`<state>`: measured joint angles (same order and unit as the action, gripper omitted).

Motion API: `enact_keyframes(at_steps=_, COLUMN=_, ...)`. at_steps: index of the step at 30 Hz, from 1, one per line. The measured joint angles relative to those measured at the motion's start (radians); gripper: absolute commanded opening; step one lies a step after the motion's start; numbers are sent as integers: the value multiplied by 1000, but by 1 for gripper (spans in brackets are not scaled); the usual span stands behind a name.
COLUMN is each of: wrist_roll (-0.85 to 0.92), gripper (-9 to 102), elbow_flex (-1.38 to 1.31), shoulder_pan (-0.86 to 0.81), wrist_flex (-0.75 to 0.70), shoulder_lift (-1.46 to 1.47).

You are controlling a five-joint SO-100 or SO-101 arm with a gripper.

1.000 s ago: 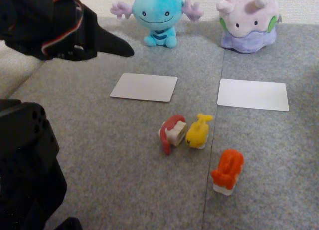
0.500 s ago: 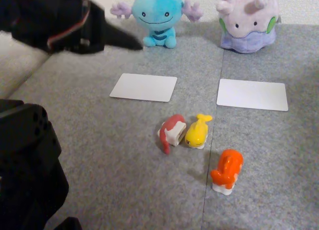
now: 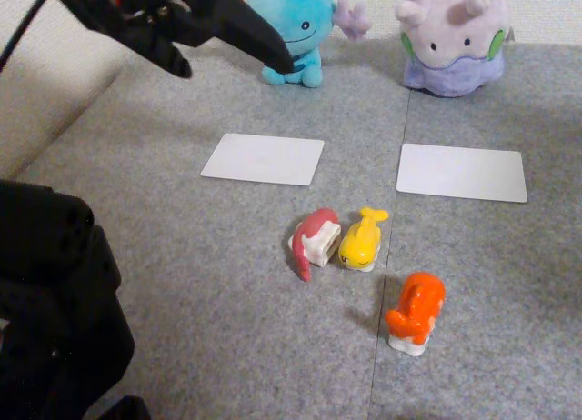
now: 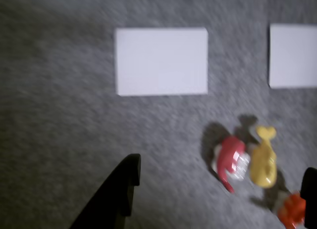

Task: Wooper wants to eat egg sudhi, and Goomy wants to eat shrimp sushi

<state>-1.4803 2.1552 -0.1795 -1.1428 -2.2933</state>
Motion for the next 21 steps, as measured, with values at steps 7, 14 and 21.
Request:
enact_keyframes(at_steps=7, wrist_roll=146, gripper=37, elbow_flex=-107, shoulder_pan=-144, wrist_flex=-135, shoulder_lift=149)
enact_keyframes(at_steps=14, wrist_roll=365, gripper=37, elbow_flex=-123, shoulder_pan=-336, wrist_flex=-181, shoulder_lift=222)
enact_keyframes(at_steps=21, wrist_roll=526, gripper=37, elbow_flex=-123, shoulder_pan=-512, wrist_flex=-161, shoulder_lift=337)
